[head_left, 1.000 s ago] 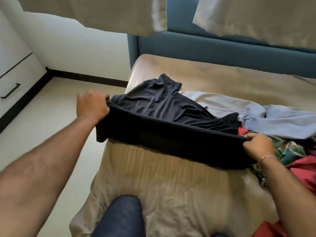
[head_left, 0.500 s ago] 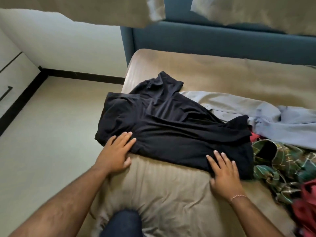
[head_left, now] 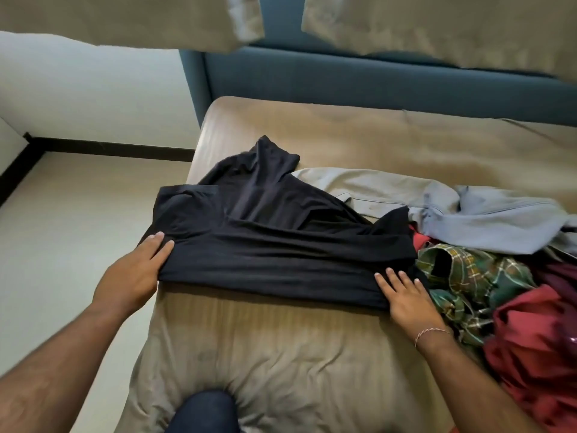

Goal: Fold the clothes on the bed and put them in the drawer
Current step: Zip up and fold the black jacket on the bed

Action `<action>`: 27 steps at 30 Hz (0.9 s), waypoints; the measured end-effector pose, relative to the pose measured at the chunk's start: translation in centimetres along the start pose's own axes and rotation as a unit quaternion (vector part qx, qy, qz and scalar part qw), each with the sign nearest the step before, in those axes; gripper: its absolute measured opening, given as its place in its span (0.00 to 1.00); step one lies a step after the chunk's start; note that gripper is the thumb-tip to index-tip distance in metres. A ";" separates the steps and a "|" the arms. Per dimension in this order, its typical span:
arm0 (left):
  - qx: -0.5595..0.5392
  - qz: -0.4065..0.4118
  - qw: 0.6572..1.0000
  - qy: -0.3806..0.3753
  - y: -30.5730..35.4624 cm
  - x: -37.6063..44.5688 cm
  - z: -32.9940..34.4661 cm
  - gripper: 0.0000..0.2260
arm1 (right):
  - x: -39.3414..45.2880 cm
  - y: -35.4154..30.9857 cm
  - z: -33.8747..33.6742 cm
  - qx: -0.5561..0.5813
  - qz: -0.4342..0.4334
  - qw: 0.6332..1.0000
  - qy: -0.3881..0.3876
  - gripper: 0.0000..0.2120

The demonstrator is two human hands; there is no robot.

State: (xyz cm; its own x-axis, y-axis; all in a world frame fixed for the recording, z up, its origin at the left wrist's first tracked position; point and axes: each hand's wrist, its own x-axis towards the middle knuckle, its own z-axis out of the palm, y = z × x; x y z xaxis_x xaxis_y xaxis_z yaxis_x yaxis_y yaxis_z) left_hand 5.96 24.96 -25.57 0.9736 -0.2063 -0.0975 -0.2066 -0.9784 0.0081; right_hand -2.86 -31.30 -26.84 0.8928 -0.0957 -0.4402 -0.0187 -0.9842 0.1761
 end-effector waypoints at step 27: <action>-0.027 0.013 0.996 -0.084 3.7 -19.5 1.9 0.35 | -19.8 -4.4 7.1 0.163 0.057 0.984 0.049 0.35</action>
State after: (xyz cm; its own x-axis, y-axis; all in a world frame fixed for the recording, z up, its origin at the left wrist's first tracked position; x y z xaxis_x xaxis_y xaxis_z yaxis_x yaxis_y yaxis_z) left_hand -13.94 25.42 -25.58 0.9372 -0.2318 -0.2608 -0.2224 -0.9727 0.0657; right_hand -23.64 -26.15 -25.17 0.9154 -0.2091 -0.3440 -0.2504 -0.9648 -0.0799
